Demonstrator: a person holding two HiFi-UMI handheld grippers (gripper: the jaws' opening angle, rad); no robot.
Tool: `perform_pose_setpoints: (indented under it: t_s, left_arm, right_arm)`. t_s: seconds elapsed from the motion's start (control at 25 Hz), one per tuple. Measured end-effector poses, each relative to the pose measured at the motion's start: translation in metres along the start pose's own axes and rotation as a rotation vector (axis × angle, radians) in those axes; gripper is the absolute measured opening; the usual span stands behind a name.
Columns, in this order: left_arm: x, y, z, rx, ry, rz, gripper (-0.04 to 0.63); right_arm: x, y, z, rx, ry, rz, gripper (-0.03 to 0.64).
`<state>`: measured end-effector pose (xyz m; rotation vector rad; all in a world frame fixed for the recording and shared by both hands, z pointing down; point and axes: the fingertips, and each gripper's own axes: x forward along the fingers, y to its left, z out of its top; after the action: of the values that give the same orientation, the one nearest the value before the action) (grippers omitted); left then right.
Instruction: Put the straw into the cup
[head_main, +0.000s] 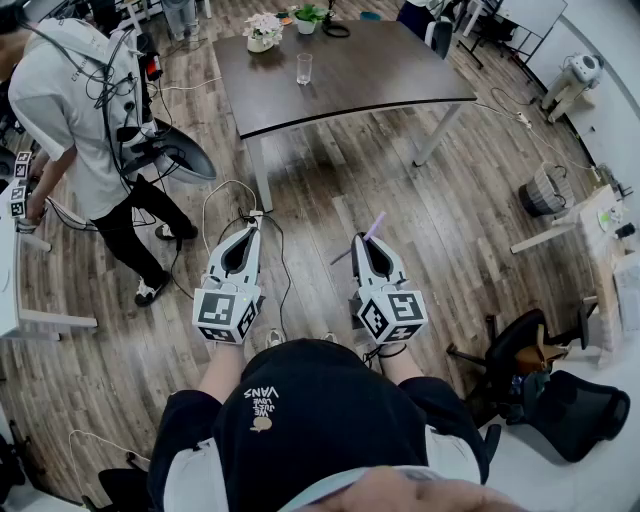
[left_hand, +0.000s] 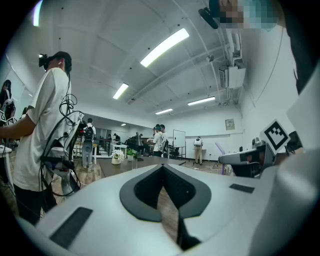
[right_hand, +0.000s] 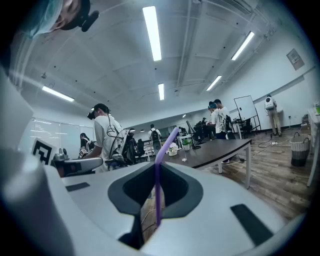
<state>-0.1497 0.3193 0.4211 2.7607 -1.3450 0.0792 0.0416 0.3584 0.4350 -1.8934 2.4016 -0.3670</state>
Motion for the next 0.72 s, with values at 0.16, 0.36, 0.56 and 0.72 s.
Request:
perform_pose_setpoints:
  t_s: [0.16,0.36,0.56,0.72]
  left_arm:
    - [0.004,0.003,0.003,-0.002,-0.002,0.0,0.011]
    - [0.003,0.007,0.003,-0.008,-0.001,-0.003,0.011]
    - [-0.003,0.009,-0.001,-0.018,0.002,-0.008,0.009]
    - [-0.009,0.022,-0.006,-0.023,0.004,-0.015,0.011]
  right_arm:
    - [0.005,-0.001,0.005,-0.002,-0.004,-0.001,0.04]
    - [0.007,0.009,0.01,-0.001,-0.019,0.021,0.04]
    - [0.007,0.016,0.008,-0.003,-0.018,0.02,0.04]
    - [0.013,0.027,0.004,0.001,-0.021,0.01,0.04]
